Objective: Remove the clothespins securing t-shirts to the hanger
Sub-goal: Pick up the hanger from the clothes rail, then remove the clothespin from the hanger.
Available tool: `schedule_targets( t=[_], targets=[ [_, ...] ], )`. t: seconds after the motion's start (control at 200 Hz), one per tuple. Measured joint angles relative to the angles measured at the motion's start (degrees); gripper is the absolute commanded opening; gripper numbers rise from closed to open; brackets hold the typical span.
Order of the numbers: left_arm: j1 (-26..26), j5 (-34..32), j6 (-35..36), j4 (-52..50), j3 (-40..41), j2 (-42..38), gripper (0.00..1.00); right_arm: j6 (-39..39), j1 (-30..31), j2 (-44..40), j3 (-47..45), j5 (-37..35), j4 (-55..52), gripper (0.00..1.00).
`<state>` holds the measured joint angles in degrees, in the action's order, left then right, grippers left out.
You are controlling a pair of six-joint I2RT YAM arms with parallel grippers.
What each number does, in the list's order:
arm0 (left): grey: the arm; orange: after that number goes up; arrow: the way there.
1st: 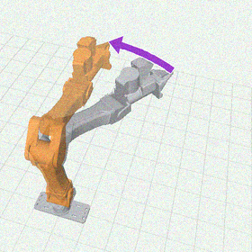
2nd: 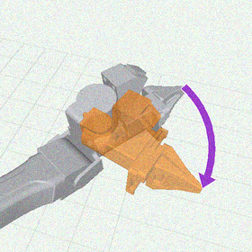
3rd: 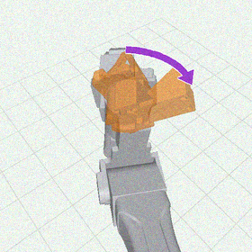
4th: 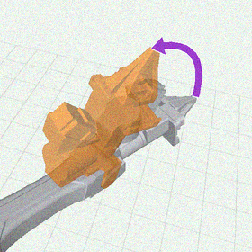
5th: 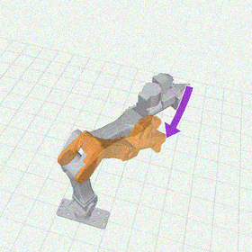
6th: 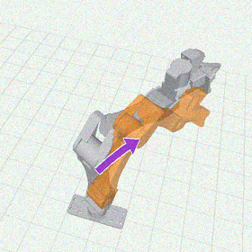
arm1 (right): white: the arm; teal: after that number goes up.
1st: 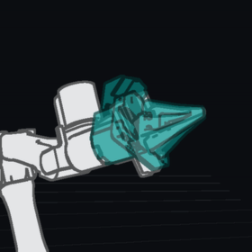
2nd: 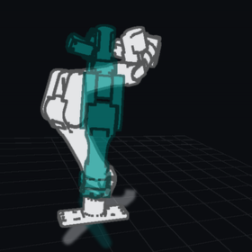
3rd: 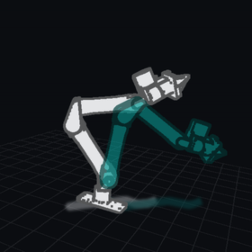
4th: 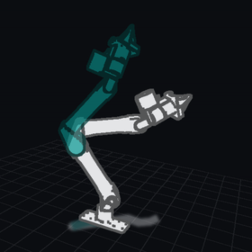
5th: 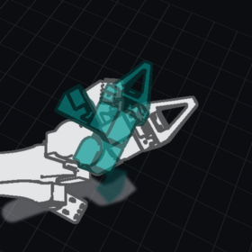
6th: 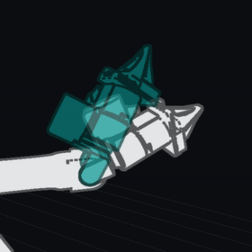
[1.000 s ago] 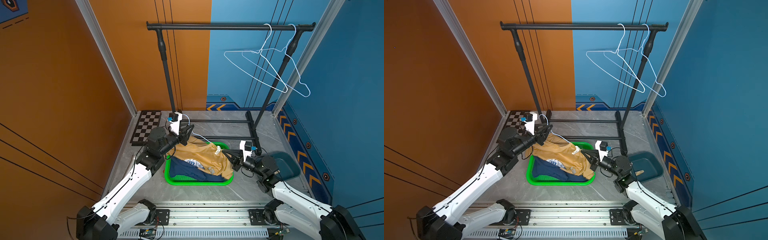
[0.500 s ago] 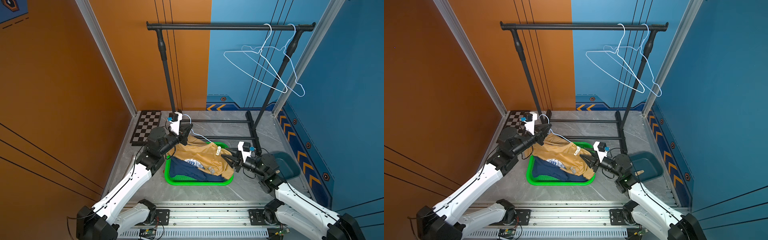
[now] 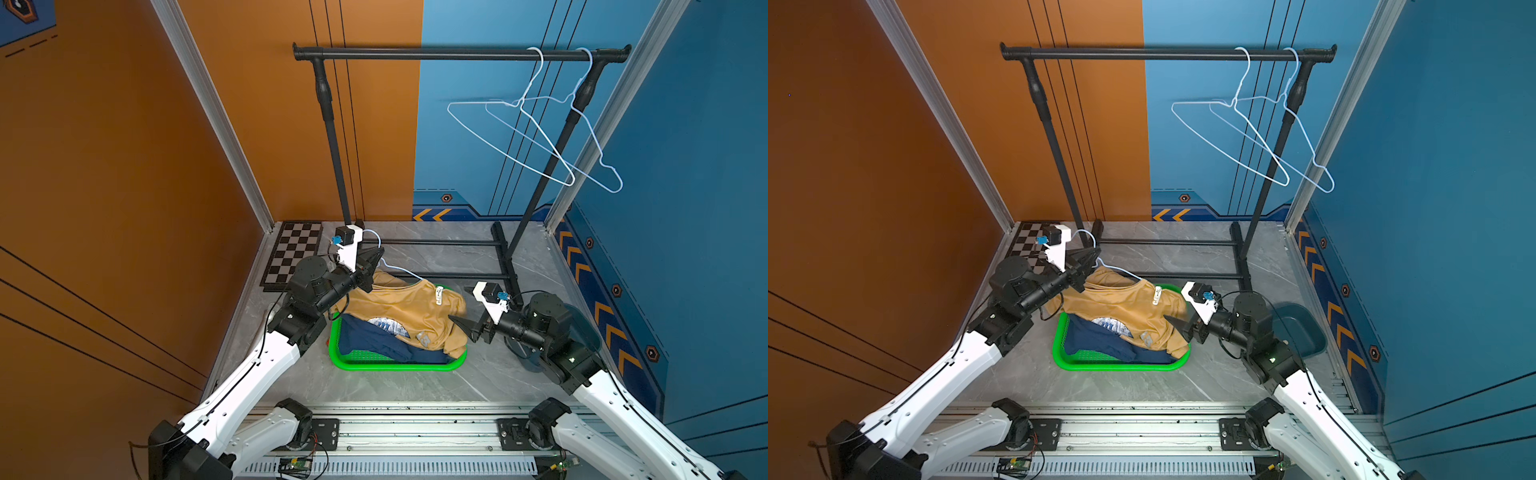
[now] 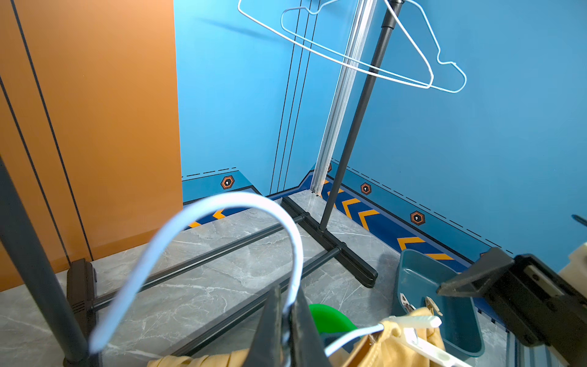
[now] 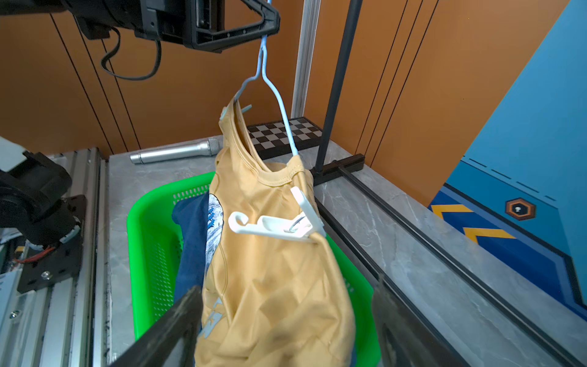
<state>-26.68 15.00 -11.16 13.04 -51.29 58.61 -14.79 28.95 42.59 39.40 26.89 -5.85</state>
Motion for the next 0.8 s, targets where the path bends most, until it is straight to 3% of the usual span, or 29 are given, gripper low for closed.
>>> schedule_targets(
  t=[0.42, 0.801],
  targets=[
    [-4.94, -1.68, 2.84, -0.92, 4.22, -1.29, 0.00, -19.80, 0.74, 1.79, 16.39, -6.95, -27.28, 0.86],
    [-8.28, -4.66, 4.31, -1.05, 5.57, -1.29, 0.00, -26.82, 4.04, 8.11, 19.56, -12.07, -35.93, 0.86]
  ],
)
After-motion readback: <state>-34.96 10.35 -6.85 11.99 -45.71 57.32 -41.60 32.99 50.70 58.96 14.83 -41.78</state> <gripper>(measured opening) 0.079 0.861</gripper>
